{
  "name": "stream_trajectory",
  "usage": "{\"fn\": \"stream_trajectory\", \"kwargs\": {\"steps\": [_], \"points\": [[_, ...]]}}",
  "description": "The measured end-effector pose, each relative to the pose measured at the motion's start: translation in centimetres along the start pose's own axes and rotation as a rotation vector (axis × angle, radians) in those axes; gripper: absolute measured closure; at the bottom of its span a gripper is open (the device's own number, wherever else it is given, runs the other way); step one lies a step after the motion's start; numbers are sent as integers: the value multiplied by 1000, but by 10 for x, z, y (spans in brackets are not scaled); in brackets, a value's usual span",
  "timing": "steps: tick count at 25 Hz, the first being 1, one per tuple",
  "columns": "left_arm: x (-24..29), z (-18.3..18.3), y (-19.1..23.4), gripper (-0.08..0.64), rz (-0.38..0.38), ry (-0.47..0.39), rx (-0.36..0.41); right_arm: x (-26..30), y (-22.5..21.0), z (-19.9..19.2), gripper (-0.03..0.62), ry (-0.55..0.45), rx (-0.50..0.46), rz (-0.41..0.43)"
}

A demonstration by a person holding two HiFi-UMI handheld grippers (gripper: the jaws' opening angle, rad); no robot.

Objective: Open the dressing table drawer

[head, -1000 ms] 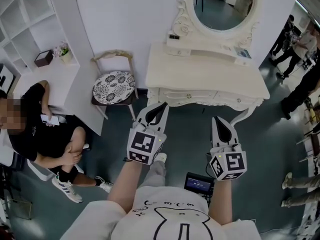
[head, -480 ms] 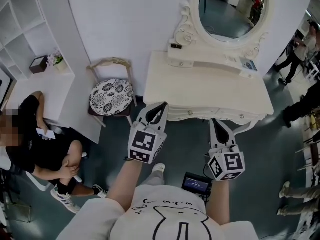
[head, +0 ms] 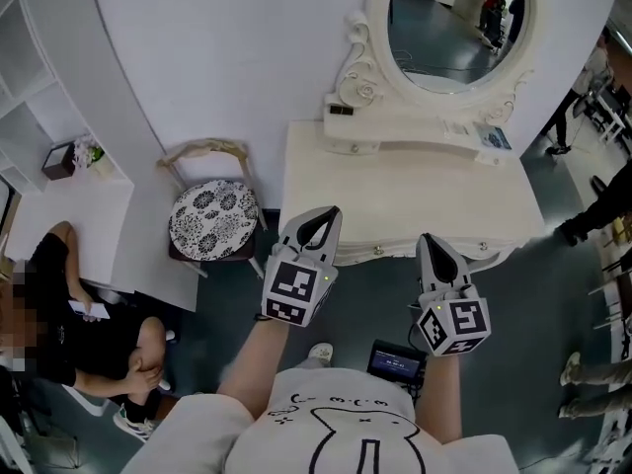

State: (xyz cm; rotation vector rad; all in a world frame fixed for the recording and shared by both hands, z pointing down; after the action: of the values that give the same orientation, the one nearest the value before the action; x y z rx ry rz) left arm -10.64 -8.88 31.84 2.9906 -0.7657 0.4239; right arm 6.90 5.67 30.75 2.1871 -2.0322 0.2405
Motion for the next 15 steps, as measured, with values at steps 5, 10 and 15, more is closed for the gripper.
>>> {"fn": "stream_trajectory", "kwargs": {"steps": [5,10,15], "points": [[25,3,16,563,-7,-1,-6,21,-12,-1,577,8,18,-22],[40,2,26,563,-2,6,-13,35,-27,-5,577,14,34,-38],[59,0,33,563,20,21,-20,56,-46,-2,577,9,35,-22]]}}
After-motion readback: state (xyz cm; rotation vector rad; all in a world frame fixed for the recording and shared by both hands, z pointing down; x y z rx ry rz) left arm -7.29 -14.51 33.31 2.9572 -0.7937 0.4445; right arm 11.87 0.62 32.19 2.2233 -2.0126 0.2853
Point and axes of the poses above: the fingertips, and each gripper's own axes: x forward along the fingers, y to its left, z out of its top, the point moved 8 cm from there along -x, backward along the fingers, and after that the axes turned 11 degrees about y, right-handed, at the moved point
